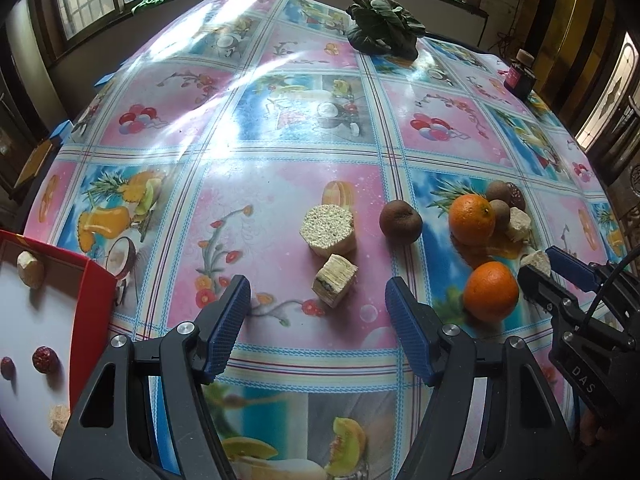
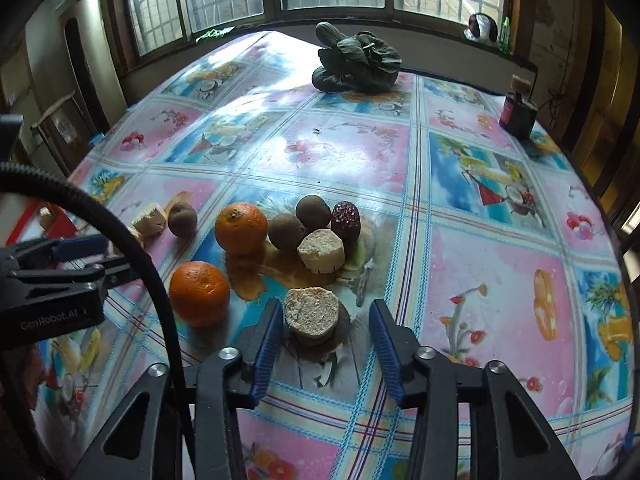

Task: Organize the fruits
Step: 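Grasp the round beige slice with the right gripper while the left gripper grasps a small beige cube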

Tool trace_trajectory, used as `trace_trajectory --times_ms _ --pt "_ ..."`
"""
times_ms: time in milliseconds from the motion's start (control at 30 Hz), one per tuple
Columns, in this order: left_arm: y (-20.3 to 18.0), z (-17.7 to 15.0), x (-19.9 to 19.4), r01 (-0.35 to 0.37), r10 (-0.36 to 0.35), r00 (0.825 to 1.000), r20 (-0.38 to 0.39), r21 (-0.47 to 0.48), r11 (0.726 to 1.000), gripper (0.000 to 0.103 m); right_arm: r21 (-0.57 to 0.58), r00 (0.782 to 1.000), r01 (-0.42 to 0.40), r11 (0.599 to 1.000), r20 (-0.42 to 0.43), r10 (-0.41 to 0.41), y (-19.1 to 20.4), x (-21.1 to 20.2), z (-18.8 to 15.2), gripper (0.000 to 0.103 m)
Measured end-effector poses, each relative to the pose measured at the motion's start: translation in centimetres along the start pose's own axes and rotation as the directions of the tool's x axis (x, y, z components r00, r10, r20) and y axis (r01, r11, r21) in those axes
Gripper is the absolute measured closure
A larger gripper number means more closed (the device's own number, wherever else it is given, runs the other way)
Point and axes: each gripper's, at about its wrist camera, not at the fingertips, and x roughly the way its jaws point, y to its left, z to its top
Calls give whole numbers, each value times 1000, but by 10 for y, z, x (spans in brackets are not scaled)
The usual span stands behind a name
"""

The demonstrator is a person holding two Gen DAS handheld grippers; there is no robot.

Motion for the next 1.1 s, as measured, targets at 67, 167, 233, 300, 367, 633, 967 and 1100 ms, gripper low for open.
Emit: trace_trajectory --times_ms 67,167,233,300,367,633,967,1100 --pt "2 0 1 -5 5 1000 6 -5 1000 56 -9 1000 6 1000 6 -6 1 0 0 74" --pt "3 0 -1 -3 3 1000 13 -5 1000 80 24 1000 -4 1000 9 4 -5 -1 0 76" --pt "4 -1 -2 6 -6 1000 9 -2 1000 85 44 1000 10 999 13 -11 -9 -3 -1 76" --pt "3 -3 -6 0 0 1000 15 2 1000 87 64 1000 3 998 18 -4 -13 -6 -1 76" --pt "4 -5 -13 4 -4 1000 24 -2 1000 88 72 1000 1 997 25 -2 -15 -11 -2 76" --pt "1 -11 -43 27 -28 997 72 13 1000 88 91 999 -22 996 37 19 -10 -27 -13 76" --pt "5 -26 -76 110 -116 988 100 64 992 93 77 996 -28 997 90 21 1 -60 -17 76" --pt "11 -30 -81 107 -113 988 108 62 992 93 77 996 -34 996 89 28 4 -63 -19 76"
